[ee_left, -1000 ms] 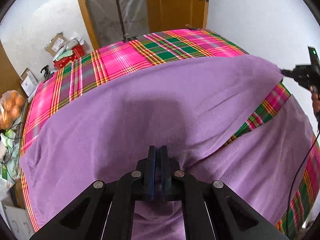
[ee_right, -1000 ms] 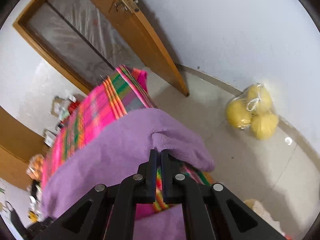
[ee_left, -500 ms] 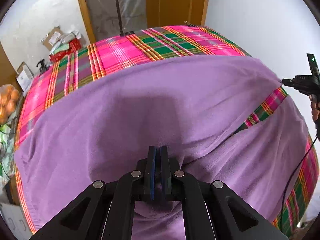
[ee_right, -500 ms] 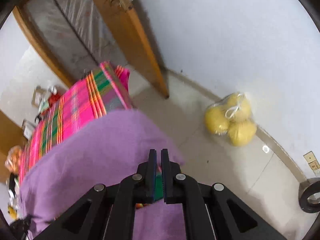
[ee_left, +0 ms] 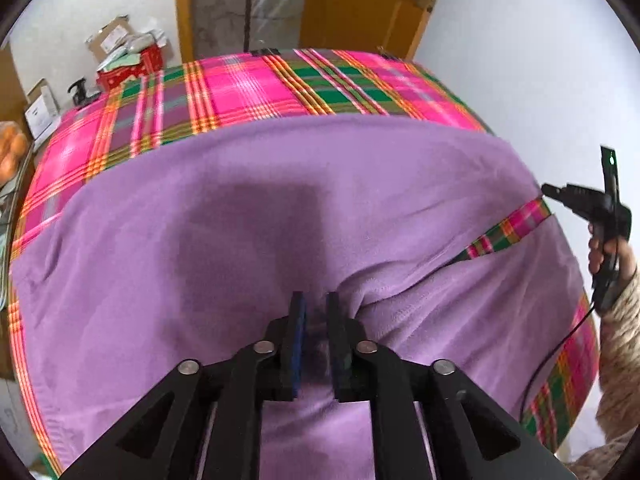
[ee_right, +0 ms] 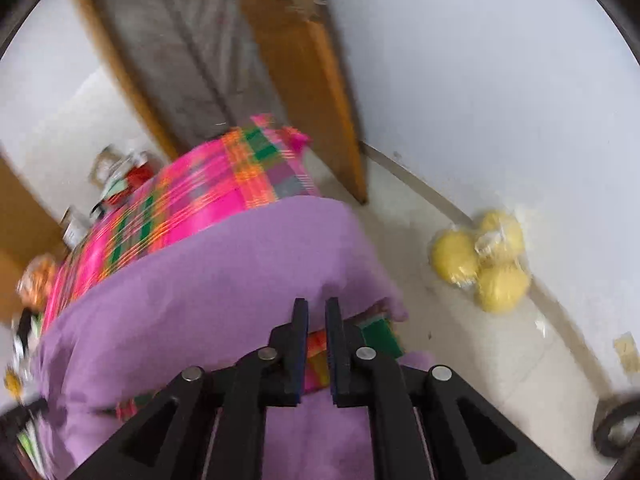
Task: Fold clothes
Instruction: 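Open both grippers to release the garment flat on the bedspread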
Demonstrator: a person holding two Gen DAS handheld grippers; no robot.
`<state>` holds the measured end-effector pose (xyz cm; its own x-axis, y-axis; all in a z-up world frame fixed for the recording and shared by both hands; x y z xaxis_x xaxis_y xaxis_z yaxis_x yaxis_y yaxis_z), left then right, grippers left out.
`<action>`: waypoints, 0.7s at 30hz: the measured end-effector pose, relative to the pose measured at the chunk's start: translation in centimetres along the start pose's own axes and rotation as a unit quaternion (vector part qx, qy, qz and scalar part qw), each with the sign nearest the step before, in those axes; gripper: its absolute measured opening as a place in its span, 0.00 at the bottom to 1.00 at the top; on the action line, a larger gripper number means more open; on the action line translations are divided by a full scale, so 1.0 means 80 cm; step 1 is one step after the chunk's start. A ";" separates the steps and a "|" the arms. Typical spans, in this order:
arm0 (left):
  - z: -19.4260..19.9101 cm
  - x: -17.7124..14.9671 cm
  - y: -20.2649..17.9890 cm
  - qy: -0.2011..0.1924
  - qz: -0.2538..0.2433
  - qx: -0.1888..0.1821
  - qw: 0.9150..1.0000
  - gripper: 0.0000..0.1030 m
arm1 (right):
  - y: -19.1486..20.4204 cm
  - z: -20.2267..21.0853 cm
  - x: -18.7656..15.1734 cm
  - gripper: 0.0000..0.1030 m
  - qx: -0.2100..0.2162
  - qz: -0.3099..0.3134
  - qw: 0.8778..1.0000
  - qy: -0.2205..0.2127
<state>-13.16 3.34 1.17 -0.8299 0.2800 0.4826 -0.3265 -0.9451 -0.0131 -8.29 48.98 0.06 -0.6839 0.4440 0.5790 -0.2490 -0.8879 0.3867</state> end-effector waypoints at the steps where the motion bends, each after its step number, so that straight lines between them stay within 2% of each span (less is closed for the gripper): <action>1: 0.005 -0.004 0.006 -0.003 0.009 -0.001 1.000 0.16 | 0.015 0.004 -0.006 0.11 0.005 0.019 1.000 0.003; 3: 0.014 -0.011 0.017 -0.010 0.028 -0.004 1.000 0.16 | 0.038 0.004 -0.015 0.11 0.023 0.033 0.999 0.010; 6: 0.028 -0.022 0.034 -0.020 0.055 -0.008 0.998 0.17 | 0.082 0.005 -0.037 0.11 0.075 0.062 0.995 0.024; 11: 0.050 -0.041 0.063 -0.035 0.102 -0.014 0.994 0.17 | 0.153 -0.006 -0.094 0.13 0.137 0.125 0.981 0.063; 14: 0.049 -0.067 0.089 -0.029 0.135 -0.009 0.990 0.17 | 0.191 -0.014 -0.120 0.19 0.155 0.158 0.972 0.081; 17: 0.049 -0.093 0.115 -0.022 0.167 -0.005 0.986 0.17 | 0.224 -0.021 -0.146 0.19 0.179 0.173 0.964 0.097; 21: 0.048 -0.128 0.150 -0.014 0.211 0.001 0.977 0.17 | 0.250 -0.034 -0.169 0.20 0.169 0.203 0.958 0.108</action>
<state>-6.83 -11.49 -0.52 -0.8780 -0.1390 0.4581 0.0424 -0.9758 -0.2147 -5.85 24.89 -1.98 -0.8126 0.0021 0.5828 0.2788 -0.8767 0.3919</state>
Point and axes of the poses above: each gripper's, at about its wrist camera, not at the fingertips, and z roughly against the way its jaws point, y to its left, x to its top, the point moved 5 cm from there along -z, roughly the way its jaws point, and after that the axes turned 10 degrees about x, right-handed, at the moved point
